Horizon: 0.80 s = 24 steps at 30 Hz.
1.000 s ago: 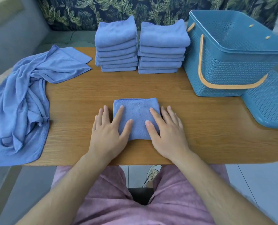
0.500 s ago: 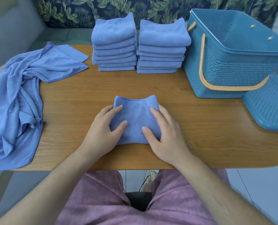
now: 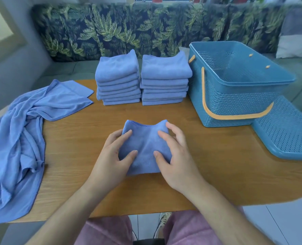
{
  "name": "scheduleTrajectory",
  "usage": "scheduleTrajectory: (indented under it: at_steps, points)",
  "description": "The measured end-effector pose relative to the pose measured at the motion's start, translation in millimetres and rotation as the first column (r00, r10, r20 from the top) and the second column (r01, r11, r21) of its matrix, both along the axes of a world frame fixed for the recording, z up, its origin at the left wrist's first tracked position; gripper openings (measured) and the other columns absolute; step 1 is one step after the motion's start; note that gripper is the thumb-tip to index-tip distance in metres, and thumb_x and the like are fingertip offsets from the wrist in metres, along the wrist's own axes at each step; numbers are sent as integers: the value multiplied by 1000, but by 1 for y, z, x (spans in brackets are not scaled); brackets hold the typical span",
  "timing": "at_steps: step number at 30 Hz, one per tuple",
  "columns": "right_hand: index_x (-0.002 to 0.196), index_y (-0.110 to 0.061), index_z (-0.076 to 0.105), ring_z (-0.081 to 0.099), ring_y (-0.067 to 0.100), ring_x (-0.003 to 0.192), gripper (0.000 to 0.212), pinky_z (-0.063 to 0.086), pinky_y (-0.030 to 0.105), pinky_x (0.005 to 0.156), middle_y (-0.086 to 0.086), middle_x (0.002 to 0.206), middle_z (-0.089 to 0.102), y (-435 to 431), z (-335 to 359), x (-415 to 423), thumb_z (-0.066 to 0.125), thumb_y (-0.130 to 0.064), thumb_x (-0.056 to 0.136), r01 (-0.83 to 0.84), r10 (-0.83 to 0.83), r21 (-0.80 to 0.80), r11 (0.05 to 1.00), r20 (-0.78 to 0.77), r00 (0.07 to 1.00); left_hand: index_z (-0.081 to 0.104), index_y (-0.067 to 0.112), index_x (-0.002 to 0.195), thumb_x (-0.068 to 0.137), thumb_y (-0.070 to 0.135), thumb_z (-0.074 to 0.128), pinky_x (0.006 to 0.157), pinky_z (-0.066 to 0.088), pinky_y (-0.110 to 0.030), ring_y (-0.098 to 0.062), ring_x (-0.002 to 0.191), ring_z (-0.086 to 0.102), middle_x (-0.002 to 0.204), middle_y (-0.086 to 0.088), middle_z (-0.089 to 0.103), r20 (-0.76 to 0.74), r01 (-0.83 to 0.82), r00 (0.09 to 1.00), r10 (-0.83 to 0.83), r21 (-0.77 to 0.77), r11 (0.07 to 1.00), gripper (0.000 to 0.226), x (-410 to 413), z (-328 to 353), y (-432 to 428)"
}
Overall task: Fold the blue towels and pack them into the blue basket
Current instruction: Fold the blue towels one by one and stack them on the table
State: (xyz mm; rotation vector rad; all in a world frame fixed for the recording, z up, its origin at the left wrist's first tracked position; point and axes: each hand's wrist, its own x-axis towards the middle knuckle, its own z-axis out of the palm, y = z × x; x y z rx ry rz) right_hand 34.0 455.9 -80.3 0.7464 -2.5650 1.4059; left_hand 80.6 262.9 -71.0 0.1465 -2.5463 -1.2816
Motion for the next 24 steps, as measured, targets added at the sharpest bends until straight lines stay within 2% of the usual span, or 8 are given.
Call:
scheduleTrajectory:
  at_steps: [3,7,10,14,17,19,22,24]
  points:
    - [141,-8,52,20,-16,139,50,14,2,109,-4,159,24,1,43,-31,65,-12,93,23,-21,24,999,-86,996,51,26,141,92,13,67,93,26,5,24,121,35,139,24,42,-31,1,1000,0,37,999,53,-30,42,2]
    - [141,-8,52,28,9,145,50,19,16,116,-1,158,26,-2,117,-99,65,-17,93,79,-47,159,984,-194,980,52,27,141,89,5,60,79,34,4,19,102,48,136,24,43,-43,14,999,-14,11,1000,57,-96,112,-2]
    - [136,-4,54,41,19,136,46,26,17,108,4,154,28,-7,167,-162,65,-17,93,109,-52,286,952,-200,978,52,23,143,87,4,59,75,39,-5,-3,98,54,133,6,52,-43,-1,999,-1,-38,999,60,-158,152,-6]
    - [136,-1,50,55,28,117,46,34,20,85,9,151,28,-17,196,-233,62,-23,97,152,-92,503,851,-142,986,52,16,142,85,3,58,92,43,-23,-17,115,56,131,0,56,0,11,1000,-11,-30,999,59,-236,171,-8]
    - [127,2,52,52,35,118,40,37,27,85,20,138,41,-27,195,-267,61,-19,95,190,-137,601,777,-134,982,60,20,120,85,-1,54,77,40,-23,-16,95,52,108,-1,53,25,51,998,-50,-59,997,41,-275,166,-6]
    - [121,2,54,54,37,115,35,41,31,83,21,125,47,-34,187,-279,61,-18,92,191,-152,657,729,-117,981,62,18,122,85,2,52,71,38,-25,-18,89,52,103,-4,57,79,18,997,-10,-102,995,43,-292,154,-6]
    - [129,-2,51,49,33,115,36,35,30,83,16,137,37,-42,170,-281,53,-18,97,188,-135,791,582,-133,982,65,1,115,83,17,49,74,46,-33,-29,97,56,108,-13,60,201,17,977,76,-422,906,39,-302,135,-9]
    - [140,-9,44,36,33,133,50,36,38,100,12,153,26,-45,163,-276,58,-20,93,319,-172,751,578,-270,948,61,3,124,93,23,48,94,42,-37,-34,122,51,144,-15,47,116,-10,986,119,-675,737,39,-302,127,-8]
